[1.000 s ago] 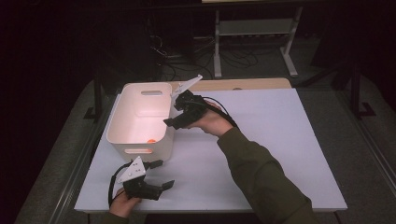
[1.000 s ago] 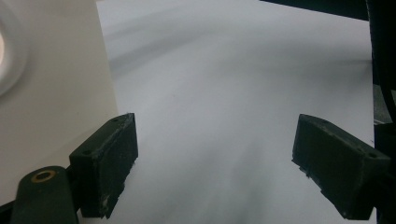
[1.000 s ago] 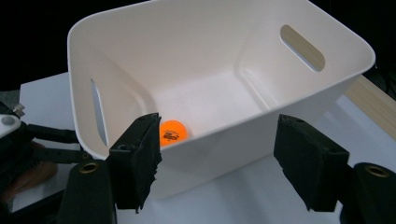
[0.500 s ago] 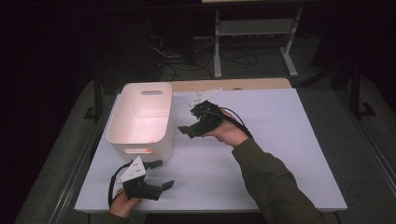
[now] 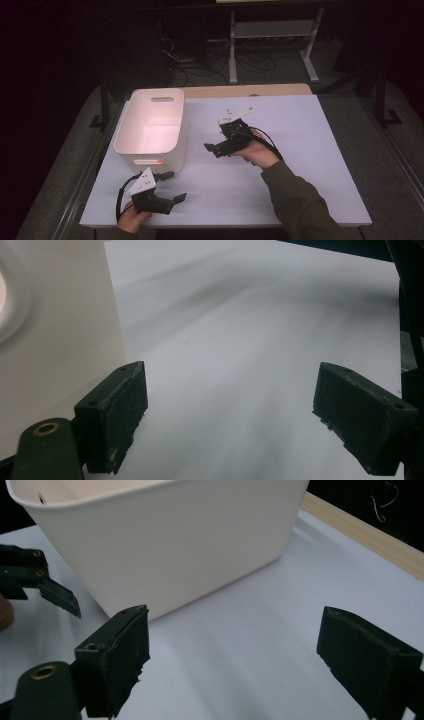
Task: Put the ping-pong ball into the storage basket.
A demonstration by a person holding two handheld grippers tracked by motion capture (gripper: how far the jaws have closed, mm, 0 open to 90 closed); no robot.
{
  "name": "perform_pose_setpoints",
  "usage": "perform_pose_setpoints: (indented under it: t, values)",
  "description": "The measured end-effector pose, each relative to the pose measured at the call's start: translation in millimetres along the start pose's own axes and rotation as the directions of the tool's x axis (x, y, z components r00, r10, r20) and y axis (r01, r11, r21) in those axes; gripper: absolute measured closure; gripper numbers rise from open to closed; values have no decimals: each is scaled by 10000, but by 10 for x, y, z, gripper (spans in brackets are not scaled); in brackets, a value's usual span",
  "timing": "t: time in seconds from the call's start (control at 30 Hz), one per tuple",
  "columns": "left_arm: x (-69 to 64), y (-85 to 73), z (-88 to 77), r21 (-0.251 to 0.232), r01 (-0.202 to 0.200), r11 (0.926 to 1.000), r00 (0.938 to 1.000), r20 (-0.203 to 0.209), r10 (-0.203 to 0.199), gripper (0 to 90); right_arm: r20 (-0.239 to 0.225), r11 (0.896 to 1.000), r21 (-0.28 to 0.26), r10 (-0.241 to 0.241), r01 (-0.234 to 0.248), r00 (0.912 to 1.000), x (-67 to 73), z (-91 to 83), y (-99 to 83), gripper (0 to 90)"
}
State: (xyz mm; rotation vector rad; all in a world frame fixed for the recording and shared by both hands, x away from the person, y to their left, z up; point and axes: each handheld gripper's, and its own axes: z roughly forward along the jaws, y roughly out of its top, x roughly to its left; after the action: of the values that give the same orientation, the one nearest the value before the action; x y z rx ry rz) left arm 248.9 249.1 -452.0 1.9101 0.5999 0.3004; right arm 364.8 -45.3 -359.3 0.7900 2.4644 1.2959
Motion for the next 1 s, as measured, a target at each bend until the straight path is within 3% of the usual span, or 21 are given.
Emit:
perform_pose_setpoints:
  t: [0.5,1.0]
  values:
    - [-2,0,0,5,2,10000,10000,-7,-2,141,534,9988,161,461,-471,9975,-47,-95,-491,11]
    - [-4,0,-1,-4,-25,10000,10000,-17,25,141,943,9963,67,843,-853,9920,-52,-287,-837,5]
